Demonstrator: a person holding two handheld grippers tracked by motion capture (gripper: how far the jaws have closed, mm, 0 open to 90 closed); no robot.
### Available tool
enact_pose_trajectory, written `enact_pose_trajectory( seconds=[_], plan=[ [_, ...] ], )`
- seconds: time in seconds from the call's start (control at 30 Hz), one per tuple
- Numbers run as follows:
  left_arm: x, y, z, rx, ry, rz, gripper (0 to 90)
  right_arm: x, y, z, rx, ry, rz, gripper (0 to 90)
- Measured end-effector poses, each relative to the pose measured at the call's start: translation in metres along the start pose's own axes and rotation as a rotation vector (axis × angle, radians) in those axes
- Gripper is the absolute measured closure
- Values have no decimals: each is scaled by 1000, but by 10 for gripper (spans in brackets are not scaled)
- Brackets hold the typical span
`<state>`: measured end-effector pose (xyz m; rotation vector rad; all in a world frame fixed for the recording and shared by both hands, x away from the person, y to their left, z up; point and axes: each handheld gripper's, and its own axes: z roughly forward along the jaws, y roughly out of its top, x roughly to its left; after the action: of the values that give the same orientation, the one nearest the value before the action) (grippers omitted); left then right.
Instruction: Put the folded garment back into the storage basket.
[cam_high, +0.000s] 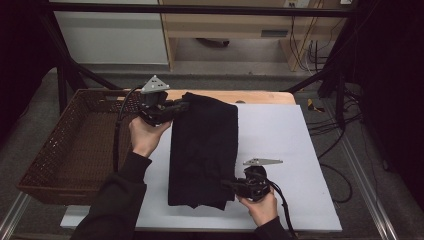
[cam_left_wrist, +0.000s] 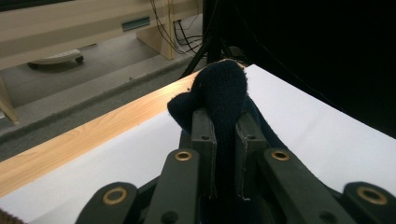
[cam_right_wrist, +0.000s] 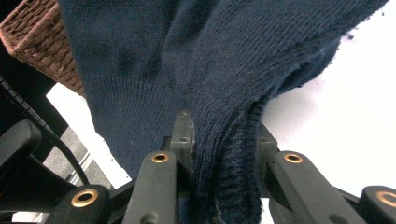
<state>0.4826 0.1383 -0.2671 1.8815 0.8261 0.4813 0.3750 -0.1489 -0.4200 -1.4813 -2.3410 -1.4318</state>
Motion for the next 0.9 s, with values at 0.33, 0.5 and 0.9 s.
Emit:
enact_pose_trajectory(
  seconds=[0.33,0.5,0.9],
  plan=[
    [9,0,-17,4,29,5,801,11,6,6,-7,17,-25,711],
    [12,-1,-23,4,37,3,801,17,8,10,-5,24,-30,711],
    [20,4,-42,0,72,13,801,29,15,17,-14,46,-50,711]
  ],
)
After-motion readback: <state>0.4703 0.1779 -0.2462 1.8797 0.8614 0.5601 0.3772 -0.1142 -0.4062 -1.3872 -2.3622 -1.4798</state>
